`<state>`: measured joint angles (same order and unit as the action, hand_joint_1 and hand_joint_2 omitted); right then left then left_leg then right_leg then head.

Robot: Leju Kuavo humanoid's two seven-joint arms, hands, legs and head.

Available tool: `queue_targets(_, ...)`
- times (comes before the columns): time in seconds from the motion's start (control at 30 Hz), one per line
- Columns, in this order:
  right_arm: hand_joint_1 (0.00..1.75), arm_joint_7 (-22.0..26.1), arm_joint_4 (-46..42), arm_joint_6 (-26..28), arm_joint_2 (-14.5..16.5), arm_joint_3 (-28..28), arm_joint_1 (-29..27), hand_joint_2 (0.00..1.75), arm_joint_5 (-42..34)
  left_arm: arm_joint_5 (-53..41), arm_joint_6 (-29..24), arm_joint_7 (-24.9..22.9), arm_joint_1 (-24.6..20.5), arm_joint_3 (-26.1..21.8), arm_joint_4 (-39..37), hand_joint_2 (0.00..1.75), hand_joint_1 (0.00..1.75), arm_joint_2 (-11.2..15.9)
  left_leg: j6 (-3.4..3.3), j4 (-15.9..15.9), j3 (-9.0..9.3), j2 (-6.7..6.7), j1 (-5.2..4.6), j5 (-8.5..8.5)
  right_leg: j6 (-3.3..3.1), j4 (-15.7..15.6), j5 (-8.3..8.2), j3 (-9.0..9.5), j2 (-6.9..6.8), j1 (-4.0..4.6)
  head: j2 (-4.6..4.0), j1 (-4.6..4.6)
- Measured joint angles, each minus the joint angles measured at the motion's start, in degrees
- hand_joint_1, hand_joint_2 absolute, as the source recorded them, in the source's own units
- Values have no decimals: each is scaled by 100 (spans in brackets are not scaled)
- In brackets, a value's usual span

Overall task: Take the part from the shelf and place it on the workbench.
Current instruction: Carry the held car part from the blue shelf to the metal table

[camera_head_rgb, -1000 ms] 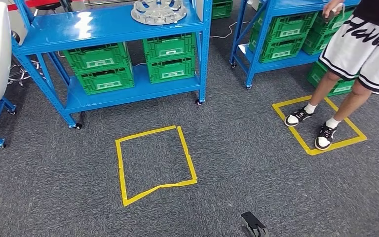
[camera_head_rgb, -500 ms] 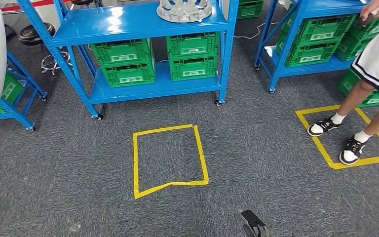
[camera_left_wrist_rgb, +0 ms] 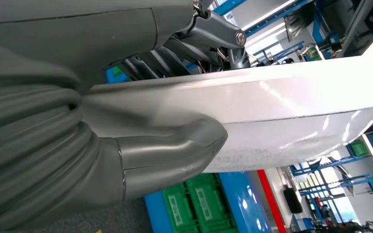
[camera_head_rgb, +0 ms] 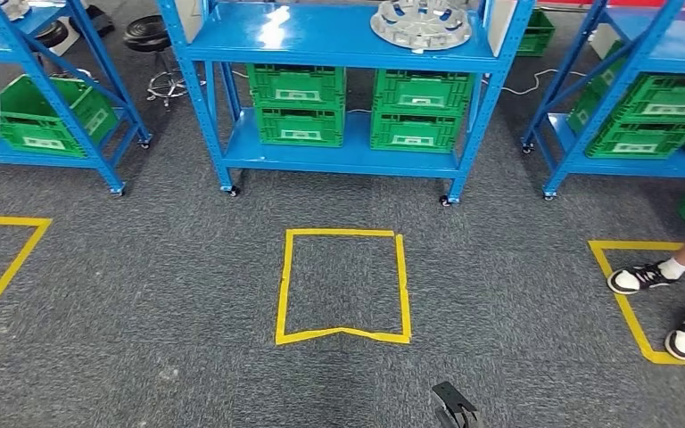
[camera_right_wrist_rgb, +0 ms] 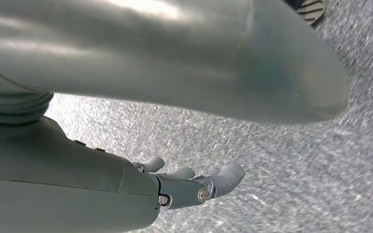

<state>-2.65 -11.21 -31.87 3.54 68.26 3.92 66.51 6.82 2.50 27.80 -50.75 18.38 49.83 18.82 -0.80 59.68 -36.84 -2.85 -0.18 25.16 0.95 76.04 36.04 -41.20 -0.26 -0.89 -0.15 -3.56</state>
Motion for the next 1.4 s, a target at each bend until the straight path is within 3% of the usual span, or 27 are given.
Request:
queue_targets(0.07,0,-19,0,0,0,0,10,0,-4,-21,-1,4,3,-2,-19,175,175,-36,3,24,0,-152,-13,3,-56,-486,-371,174,70,19,0,-2)
queue_targets(0.13,0,-34,0,0,-3,0,16,0,-7,-37,-12,11,-6,-9,-30,175,175,-51,33,63,-22,-278,-19,13,-108,-1183,-656,484,295,20,0,-2)
queue_targets(0.2,0,-33,0,0,-5,0,12,0,-4,-45,-35,28,-5,-23,-50,175,175,-39,99,73,-58,-386,-13,4,-137,-1452,-706,609,387,30,0,-1)
queue_targets(0.27,0,-21,0,0,-3,-1,13,0,7,-50,-51,58,17,-45,-69,175,175,12,173,52,-84,-453,-4,-25,-189,-1493,-739,628,262,34,0,-3)
queue_targets(0.33,0,-10,0,0,-1,-5,20,0,28,-50,-54,89,42,-89,-72,175,175,86,237,187,-162,-216,-17,60,-257,-1552,-771,666,155,17,0,27)
queue_targets(0.4,0,-3,0,0,0,-8,10,0,46,-49,-55,103,55,-132,-71,175,175,123,301,726,-425,121,-11,343,-297,-1583,-774,695,37,10,0,69)
queue_targets(0.47,0,5,0,0,-1,-9,0,0,52,-48,-52,93,78,-148,-71,175,175,125,353,1374,-755,215,34,588,-312,-1583,-758,701,-101,10,0,80)
queue_targets(0.5,0,11,0,0,-2,-9,1,0,54,-48,-48,80,90,-153,-71,175,175,126,371,1499,-822,229,56,585,-309,-1583,-748,706,-174,10,0,81)
queue_targets(0.53,0,16,0,0,-2,-10,3,0,53,-48,-41,65,95,-157,-68,175,175,127,382,1416,-777,248,74,486,-301,-1582,-736,715,-243,9,0,81)
queue_targets(0.6,0,19,0,0,-2,-10,5,0,43,-49,-19,42,89,-163,-50,175,175,125,385,723,-400,410,84,152,-266,-1582,-699,760,-377,10,0,80)
queue_targets(0.63,0,19,0,0,-4,-9,6,0,30,-53,-11,36,85,-163,-37,175,175,115,355,368,-197,513,66,40,-236,-1580,-674,781,-436,21,0,79)
queue_targets(0.7,0,16,0,0,-7,-9,8,0,7,-76,-9,29,93,-164,-13,175,175,83,270,6,7,610,17,-14,-175,-1588,-634,826,-542,42,0,71)
queue_targets(0.77,0,12,0,0,-4,-9,10,0,-2,-102,-20,26,120,-164,4,175,175,60,178,-19,20,490,-15,-12,-111,-1612,-609,870,-644,41,0,64)
queue_targets(0.8,0,10,0,0,-1,-9,12,0,-6,-110,-30,28,132,-164,20,175,175,52,141,-36,30,433,-12,-19,-74,-1592,-581,877,-599,28,0,60)
queue_targets(0.87,0,7,0,-2,7,-9,11,0,-9,-118,-49,34,135,-164,56,175,175,21,67,-70,53,329,11,-36,-28,-1284,-390,745,-322,7,0,46)
queue_targets(0.93,0,-10,0,-3,9,-9,-15,0,-9,-126,-57,38,144,-163,70,175,175,-31,20,-74,55,214,16,-35,-24,-566,-71,375,-57,7,0,31)
queue_targets(0.97,0,-23,0,-3,9,-9,-33,0,-10,-133,-57,37,161,-163,70,175,175,-57,8,-71,54,142,11,-32,-29,-213,35,172,-18,12,0,25)
queue_targets(1.0,0,-32,0,-3,9,-9,-46,0,-12,-142,-57,36,177,-162,70,175,175,-81,4,-67,55,63,6,-30,-36,-14,39,33,-4,16,0,23)
queue_targets(1.03,0,-38,0,-3,9,-9,-52,0,-16,-154,-57,32,188,-162,71,175,175,-101,4,-60,55,-16,4,-28,-47,-23,-64,-12,6,17,0,22)
queue_targets(1.07,0,-42,0,-3,9,-9,-52,0,-26,-166,-58,24,192,-162,71,175,175,-117,9,-50,57,-91,4,-25,-60,-259,-262,53,33,14,0,21)
queue_targets(1.1,0,-44,0,-3,9,-9,-49,0,-38,-185,-59,10,189,-162,73,175,175,-139,21,-34,56,-159,8,-17,-72,-644,-495,200,106,6,0,20)
queue_targets(1.17,0,-58,0,-3,10,-9,-45,0,-60,-229,-67,-26,168,-162,73,175,175,-186,76,10,29,-290,3,4,-86,-1305,-765,476,297,-11,0,22)
queue_targets(1.2,0,-65,0,-3,11,-9,-46,0,-65,-254,-74,-43,156,-161,73,175,175,-214,110,20,11,-349,8,6,-98,-1458,-797,545,346,-9,0,24)
queue_targets(1.27,0,-69,0,-3,15,-9,-37,0,-69,-293,-95,-70,144,-160,74,175,175,-250,188,1,-14,-467,23,-17,-152,-1503,-793,575,264,9,0,21)
queue_targets(1.3,0,-69,0,-3,20,-9,-23,0,-70,-310,-103,-79,144,-160,76,175,175,-259,221,5,-27,-458,29,-18,-192,-1524,-808,588,204,11,0,23)
queue_targets(1.33,0,-68,0,-3,24,-9,-7,0,-70,-323,-111,-90,139,-160,80,175,175,-262,251,68,-65,-365,22,25,-233,-1548,-824,603,150,9,0,32)
queue_targets(1.4,0,-68,0,-2,32,-9,3,0,-70,-340,-127,-105,116,-160,86,175,175,-271,295,515,-280,-30,10,281,-296,-1586,-840,626,44,7,0,58)
